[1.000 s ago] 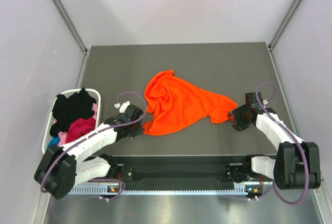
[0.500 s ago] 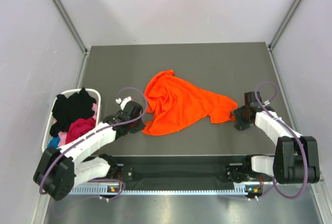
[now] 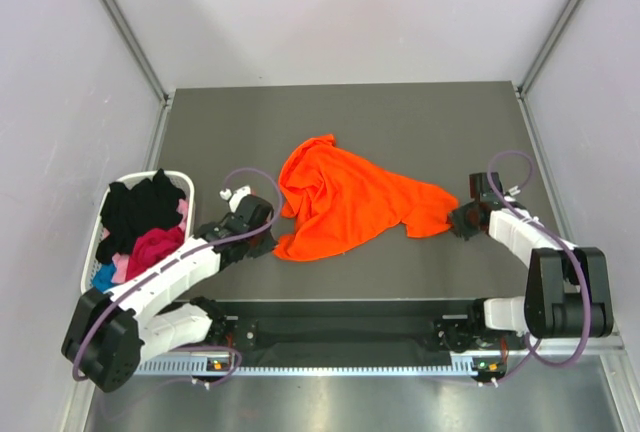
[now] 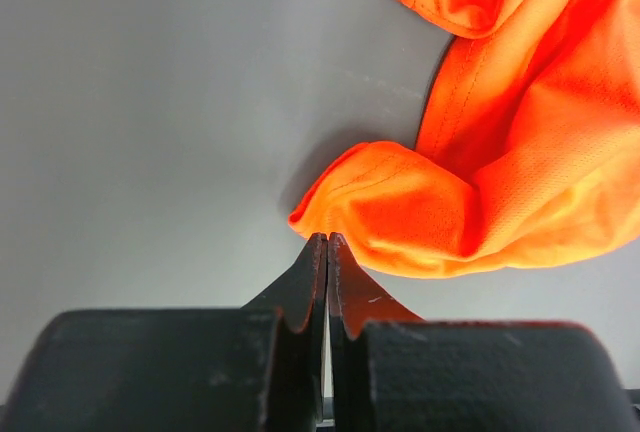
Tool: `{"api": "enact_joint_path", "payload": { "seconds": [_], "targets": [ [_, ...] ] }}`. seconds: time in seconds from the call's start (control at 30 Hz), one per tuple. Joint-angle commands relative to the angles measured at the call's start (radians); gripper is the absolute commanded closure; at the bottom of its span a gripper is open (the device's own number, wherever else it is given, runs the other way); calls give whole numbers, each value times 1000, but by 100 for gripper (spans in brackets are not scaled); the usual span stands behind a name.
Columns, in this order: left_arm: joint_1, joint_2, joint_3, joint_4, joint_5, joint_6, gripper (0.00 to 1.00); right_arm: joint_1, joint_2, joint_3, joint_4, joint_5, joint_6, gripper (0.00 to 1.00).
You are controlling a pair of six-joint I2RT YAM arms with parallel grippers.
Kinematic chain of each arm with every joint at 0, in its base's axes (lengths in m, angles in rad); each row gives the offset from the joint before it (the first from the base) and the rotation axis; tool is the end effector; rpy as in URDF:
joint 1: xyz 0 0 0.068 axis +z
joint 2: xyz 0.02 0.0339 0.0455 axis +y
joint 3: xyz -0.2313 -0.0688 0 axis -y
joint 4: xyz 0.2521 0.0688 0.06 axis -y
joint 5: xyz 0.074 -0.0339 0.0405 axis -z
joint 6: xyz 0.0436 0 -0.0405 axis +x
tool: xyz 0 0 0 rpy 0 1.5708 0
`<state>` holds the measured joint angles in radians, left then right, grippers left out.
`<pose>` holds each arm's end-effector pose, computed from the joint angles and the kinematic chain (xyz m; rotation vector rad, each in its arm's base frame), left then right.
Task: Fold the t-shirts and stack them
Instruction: Flatten the tshirt out
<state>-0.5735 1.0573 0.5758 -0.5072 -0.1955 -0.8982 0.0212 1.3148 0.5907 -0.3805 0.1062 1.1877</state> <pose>0.1909 -0.1132 0.1539 -0.4887 2.5176 -0.3291 0.2428 0.0005 0.1104 1.5089 2.2252 0.2452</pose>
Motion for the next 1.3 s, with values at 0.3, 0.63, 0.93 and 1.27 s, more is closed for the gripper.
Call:
{"api": "enact_joint_path", "payload": {
  "seconds": [0.3, 0.63, 0.93, 1.27],
  "targets": [
    [4, -37, 7, -13, 123, -39, 60, 19, -181, -74, -69, 102, -80, 100],
    [6, 50, -70, 116, 93, -73, 55, 32, -230, -109, -48, 38, -91, 100],
    [6, 153, -77, 176, 68, -73, 67, 45, -278, -117, -58, -2, -131, 100],
    [6, 31, 268, -86, -137, 59, 100, 45, -339, 183, -288, 50, -272, 100]
  ]
}}
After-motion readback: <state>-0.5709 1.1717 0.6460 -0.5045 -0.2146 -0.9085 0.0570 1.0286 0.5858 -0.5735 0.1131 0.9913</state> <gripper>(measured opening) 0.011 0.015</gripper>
